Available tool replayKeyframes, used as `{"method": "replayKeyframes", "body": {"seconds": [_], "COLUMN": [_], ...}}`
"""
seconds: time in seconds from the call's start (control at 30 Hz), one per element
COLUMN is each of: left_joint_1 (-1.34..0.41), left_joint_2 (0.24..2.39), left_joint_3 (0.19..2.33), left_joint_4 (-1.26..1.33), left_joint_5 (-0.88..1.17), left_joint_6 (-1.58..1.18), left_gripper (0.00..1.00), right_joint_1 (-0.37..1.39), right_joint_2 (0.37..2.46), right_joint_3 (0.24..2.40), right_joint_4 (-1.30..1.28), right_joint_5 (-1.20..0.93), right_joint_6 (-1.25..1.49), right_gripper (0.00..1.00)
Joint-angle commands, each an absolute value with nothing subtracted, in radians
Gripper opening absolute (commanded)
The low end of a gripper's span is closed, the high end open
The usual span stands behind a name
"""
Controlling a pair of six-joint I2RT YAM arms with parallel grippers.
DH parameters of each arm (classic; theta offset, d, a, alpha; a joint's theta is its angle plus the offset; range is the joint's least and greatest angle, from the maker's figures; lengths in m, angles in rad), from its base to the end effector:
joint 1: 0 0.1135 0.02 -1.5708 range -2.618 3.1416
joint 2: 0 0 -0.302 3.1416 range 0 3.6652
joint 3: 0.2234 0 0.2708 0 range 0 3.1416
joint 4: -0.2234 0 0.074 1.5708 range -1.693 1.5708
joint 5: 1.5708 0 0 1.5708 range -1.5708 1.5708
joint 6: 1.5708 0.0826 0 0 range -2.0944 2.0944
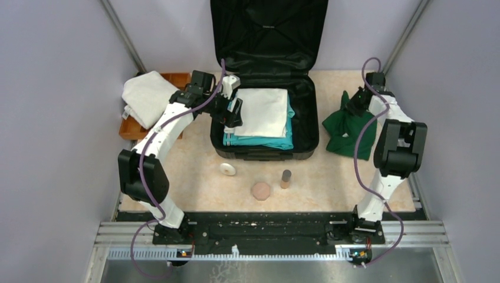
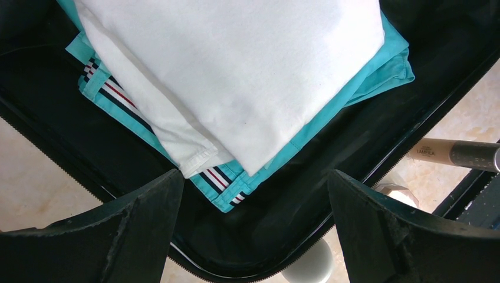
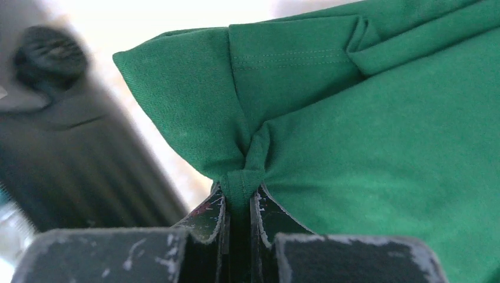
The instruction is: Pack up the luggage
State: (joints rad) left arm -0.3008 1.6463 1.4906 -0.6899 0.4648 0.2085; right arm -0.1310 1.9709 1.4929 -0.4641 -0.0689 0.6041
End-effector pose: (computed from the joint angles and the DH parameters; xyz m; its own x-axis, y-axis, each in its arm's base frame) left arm 0.3816 -0.1571 0.3223 -0.5857 0.3754 -0.7184 0.6849 0.7032 -0.1909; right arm 0.4882 -0.0586 0.1969 -0.6087 0.6518 -0.4524 0.5297 0.7584 0.3799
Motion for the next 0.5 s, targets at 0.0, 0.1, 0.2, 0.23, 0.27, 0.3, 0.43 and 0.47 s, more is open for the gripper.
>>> {"method": "replayKeyframes", "body": {"seconds": [0.0, 0.1, 0.2, 0.23, 0.27, 0.3, 0.43, 0.47], "left_joint_1": [-0.298, -0.298, -0.298, -0.298, -0.298, -0.298, -0.297, -0.298], "left_joint_2": [1.589, 1.580, 1.574, 1.572, 1.571, 1.569, 1.563, 1.563], "left_joint_3": [1.532, 1.535, 1.537, 1.538, 1.539, 1.540, 1.539, 1.538], "left_joint_4": [-0.681, -0.686, -0.683, -0.683, -0.680, -0.680, -0.678, -0.677], "left_joint_5": [0.492, 0.487, 0.475, 0.470, 0.469, 0.467, 0.460, 0.459], "left_joint_6": [0.184, 0.180, 0.178, 0.177, 0.175, 0.172, 0.163, 0.163], "left_gripper": [0.98, 0.98, 0.98, 0.98, 0.98, 0.98, 0.98, 0.98], "right_joint_1": [-0.127, -0.103, -0.037, -0.013, 0.030, 0.067, 0.218, 0.252], "right_joint_2": [1.752, 1.653, 1.591, 1.582, 1.581, 1.587, 1.634, 1.654], "right_joint_3": [1.446, 1.411, 1.422, 1.433, 1.444, 1.454, 1.502, 1.517], "right_joint_4": [-0.337, -0.327, -0.349, -0.357, -0.362, -0.365, -0.368, -0.366], "right_joint_5": [-0.272, -0.322, -0.355, -0.362, -0.369, -0.370, -0.341, -0.335], "right_joint_6": [0.577, 0.547, 0.519, 0.519, 0.522, 0.531, 0.559, 0.570], "right_gripper": [0.00, 0.00, 0.00, 0.00, 0.00, 0.00, 0.00, 0.00]}}
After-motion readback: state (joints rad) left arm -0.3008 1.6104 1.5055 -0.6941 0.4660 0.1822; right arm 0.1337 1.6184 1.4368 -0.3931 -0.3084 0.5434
